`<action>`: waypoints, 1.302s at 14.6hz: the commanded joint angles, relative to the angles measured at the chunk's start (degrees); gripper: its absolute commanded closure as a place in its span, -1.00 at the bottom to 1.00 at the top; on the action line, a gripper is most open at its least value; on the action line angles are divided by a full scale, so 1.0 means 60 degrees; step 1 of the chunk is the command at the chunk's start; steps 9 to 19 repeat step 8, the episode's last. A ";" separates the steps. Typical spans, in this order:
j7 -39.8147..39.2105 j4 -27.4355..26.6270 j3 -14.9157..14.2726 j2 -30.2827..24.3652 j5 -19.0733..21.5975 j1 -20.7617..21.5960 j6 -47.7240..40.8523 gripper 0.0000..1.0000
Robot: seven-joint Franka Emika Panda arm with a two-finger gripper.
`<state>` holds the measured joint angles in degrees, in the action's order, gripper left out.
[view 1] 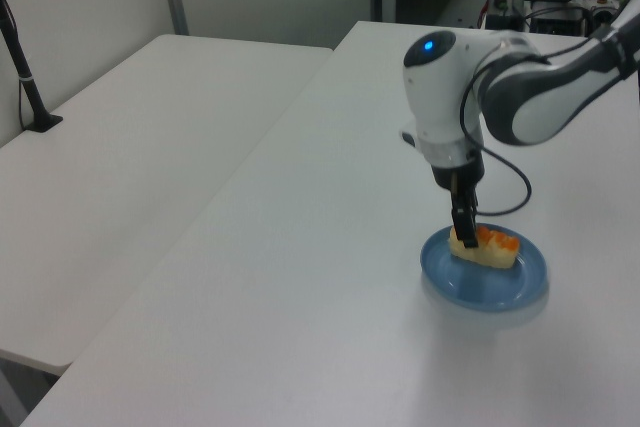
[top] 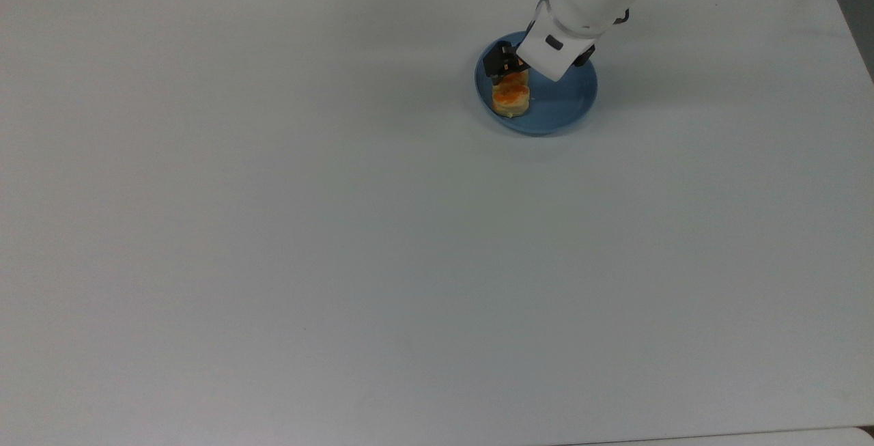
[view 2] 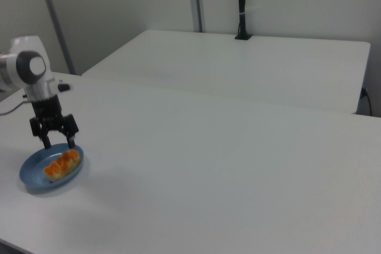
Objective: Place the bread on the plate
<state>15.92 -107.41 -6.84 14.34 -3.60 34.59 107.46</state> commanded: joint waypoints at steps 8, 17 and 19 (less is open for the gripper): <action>-0.2017 0.2036 0.0980 -0.2405 -0.0235 -0.5411 -0.2673 -1.00; -0.2017 0.2036 0.0980 -0.2405 -0.0235 -0.5411 -0.2673 -1.00; -0.2017 0.2036 0.0980 -0.2405 -0.0235 -0.5411 -0.2673 -1.00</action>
